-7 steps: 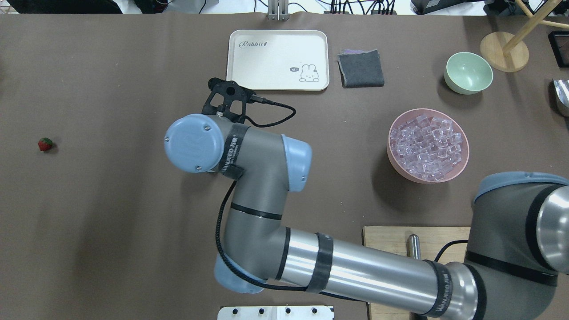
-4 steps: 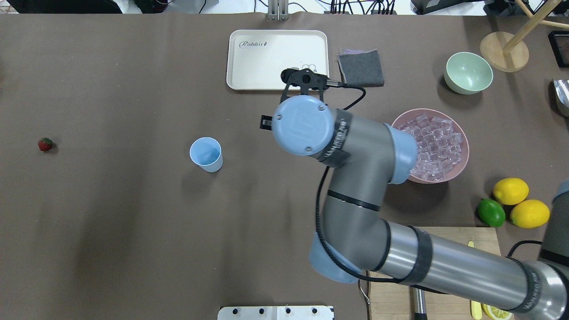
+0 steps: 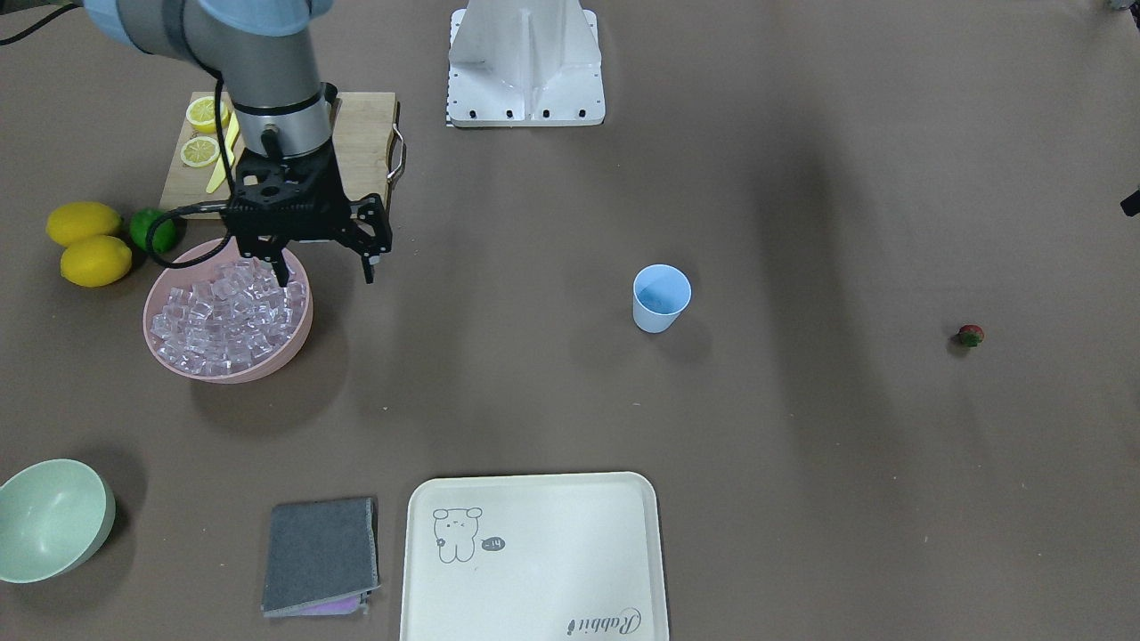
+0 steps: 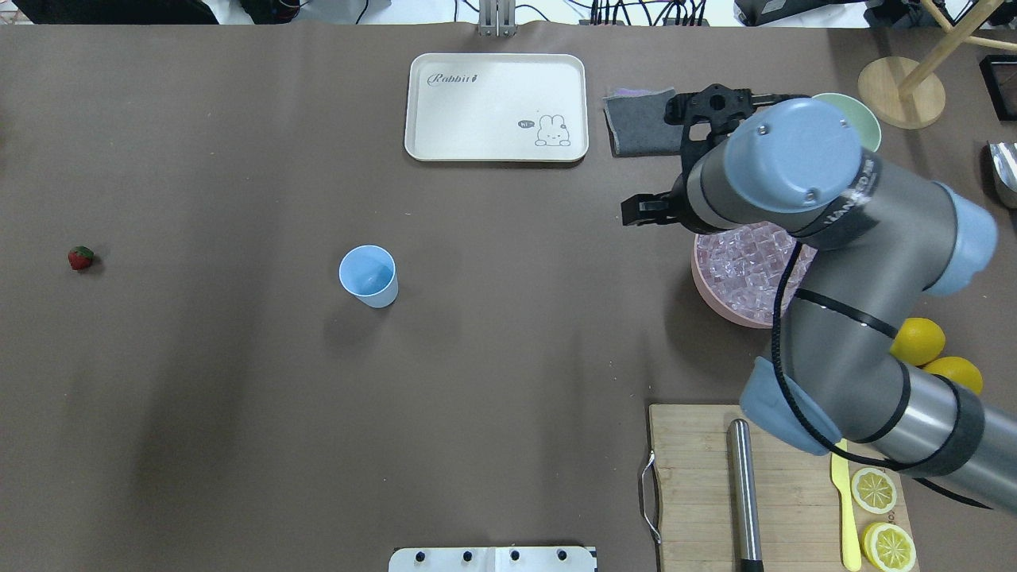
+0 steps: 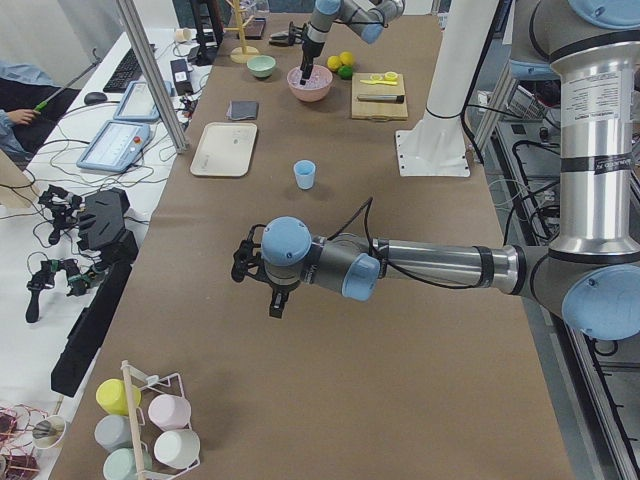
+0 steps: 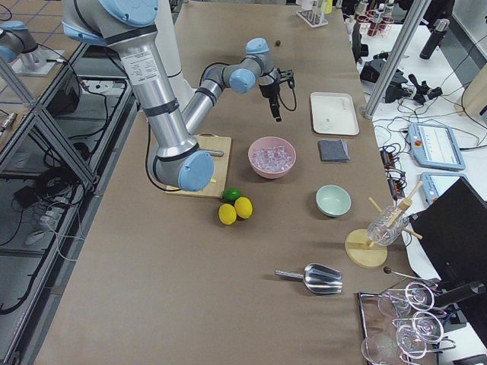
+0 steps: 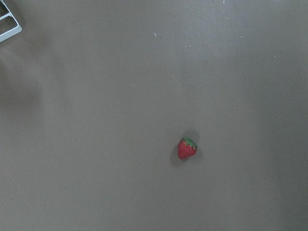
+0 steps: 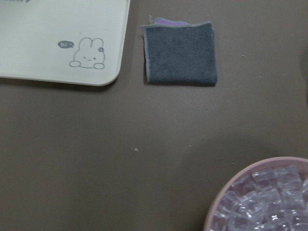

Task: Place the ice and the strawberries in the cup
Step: 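Move the right gripper back down into the ice bowl, then grasp another ice cube with the right gripper and lift it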

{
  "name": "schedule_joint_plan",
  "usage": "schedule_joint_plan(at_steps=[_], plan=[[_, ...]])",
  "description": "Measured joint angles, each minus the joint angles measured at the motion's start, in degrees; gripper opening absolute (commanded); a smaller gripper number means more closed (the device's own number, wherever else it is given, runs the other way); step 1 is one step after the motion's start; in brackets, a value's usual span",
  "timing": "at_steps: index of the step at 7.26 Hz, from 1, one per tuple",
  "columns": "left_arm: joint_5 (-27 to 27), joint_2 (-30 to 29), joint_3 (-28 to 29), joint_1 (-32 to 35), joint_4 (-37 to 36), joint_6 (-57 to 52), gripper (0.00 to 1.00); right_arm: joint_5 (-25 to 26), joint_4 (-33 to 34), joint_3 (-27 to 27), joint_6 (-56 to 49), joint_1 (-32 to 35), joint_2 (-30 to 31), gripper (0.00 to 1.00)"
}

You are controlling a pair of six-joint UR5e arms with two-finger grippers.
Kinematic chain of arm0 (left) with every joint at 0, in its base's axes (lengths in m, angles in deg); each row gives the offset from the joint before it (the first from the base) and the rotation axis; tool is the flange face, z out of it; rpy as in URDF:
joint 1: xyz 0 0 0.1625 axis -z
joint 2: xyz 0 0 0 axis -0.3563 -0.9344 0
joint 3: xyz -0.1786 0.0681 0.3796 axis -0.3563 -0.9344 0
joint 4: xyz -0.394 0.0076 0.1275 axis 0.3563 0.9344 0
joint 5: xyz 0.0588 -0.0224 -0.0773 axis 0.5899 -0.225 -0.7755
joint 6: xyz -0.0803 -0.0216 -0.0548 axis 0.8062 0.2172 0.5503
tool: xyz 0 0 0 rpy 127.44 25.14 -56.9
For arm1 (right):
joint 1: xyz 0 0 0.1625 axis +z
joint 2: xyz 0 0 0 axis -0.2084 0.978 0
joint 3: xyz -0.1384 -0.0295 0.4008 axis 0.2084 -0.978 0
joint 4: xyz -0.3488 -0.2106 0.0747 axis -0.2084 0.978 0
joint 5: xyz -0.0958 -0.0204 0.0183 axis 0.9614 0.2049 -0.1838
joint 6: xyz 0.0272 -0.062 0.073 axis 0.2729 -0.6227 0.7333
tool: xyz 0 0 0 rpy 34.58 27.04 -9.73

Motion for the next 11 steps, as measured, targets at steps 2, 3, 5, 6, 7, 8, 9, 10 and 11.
schedule_joint_plan(at_steps=[2, 3, 5, 6, 7, 8, 9, 10, 11], plan=[[0.0, 0.0, -0.04, 0.0, 0.03, 0.0, 0.98, -3.75, -9.38, 0.23, -4.73, 2.7, 8.66, 0.93], [0.0, 0.0, -0.05, 0.0, 0.03, 0.0, 0.98, -5.1, -13.72, 0.18, -6.87, 3.53, 12.69, 0.87], [-0.02, 0.0, -0.05, 0.0, 0.03, 0.0, 0.98, -5.97, -19.41, -0.58, -9.37, 4.05, 17.85, 0.73], [-0.05, 0.0, -0.05, 0.0, 0.03, 0.0, 0.98, -6.06, -20.72, -0.93, -9.49, 4.06, 19.11, 0.72], [-0.06, 0.0, -0.05, 0.0, 0.03, 0.0, 0.98, -6.1, -21.25, -1.39, -9.28, 3.93, 19.69, 0.7], [-0.03, 0.0, -0.05, 0.0, 0.03, 0.0, 0.98, -6.09, -21.47, -1.98, -9.13, 3.54, 19.9, 0.7], [-0.03, 0.0, -0.05, 0.0, 0.03, 0.0, 0.98, -6.06, -21.62, -2.57, -9.05, 2.92, 19.94, 0.69], [-0.04, 0.0, -0.05, -0.02, 0.03, 0.0, 0.98, -6.04, -21.75, -2.91, -8.55, 2.18, 19.94, 0.68], [-0.04, -0.03, -0.05, -0.06, 0.03, 0.0, 0.98, -6.05, -21.82, -2.83, -7.5, 1.4, 19.91, 0.68]])
